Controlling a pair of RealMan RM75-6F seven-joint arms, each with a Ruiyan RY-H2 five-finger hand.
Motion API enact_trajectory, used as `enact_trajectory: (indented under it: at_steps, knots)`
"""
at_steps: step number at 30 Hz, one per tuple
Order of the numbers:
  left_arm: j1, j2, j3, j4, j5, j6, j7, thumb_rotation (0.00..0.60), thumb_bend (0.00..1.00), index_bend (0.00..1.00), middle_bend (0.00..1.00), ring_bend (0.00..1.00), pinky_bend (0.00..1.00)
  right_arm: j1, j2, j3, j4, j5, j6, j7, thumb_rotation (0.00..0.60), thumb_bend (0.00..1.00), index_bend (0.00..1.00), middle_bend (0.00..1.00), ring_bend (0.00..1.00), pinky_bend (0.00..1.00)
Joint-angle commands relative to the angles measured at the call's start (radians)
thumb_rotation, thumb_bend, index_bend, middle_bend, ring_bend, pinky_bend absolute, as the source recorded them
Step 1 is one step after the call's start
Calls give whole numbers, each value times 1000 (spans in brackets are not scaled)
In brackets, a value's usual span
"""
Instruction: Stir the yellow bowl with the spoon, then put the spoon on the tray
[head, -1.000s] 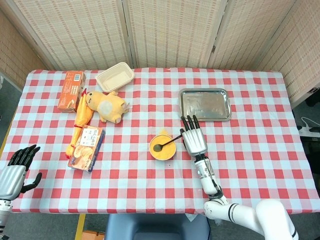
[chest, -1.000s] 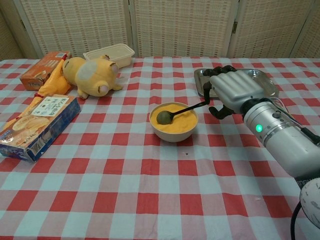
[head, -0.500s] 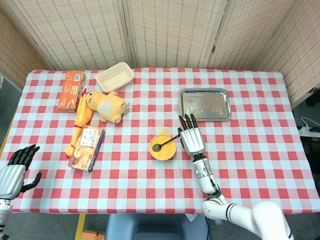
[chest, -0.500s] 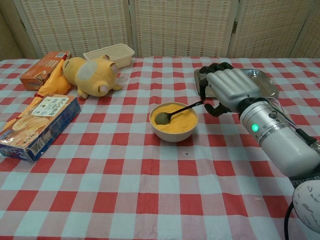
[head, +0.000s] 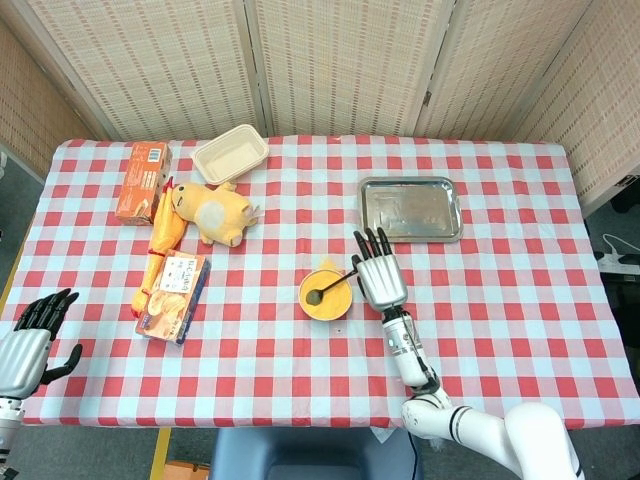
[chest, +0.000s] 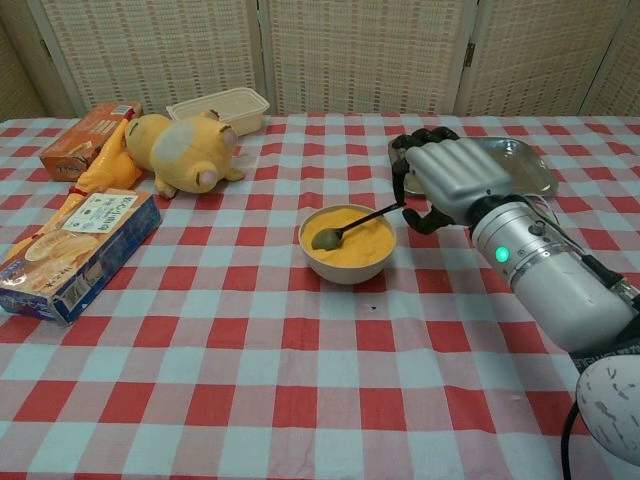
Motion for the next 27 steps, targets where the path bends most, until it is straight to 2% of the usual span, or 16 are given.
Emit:
enact_trajectory:
  at_steps: [1,27]
  knots:
    - [0,0,0,0,0,0,0,600,445,0,0,0,73,2,-3,6,4,0,-6,-3,600,354,497,97,0,42]
    - [-1,5,3,-3,0,-8,-3,600,446,0,0,0,74,6,-23,38,29,-5,-35,7,600,354,530,106,0,62]
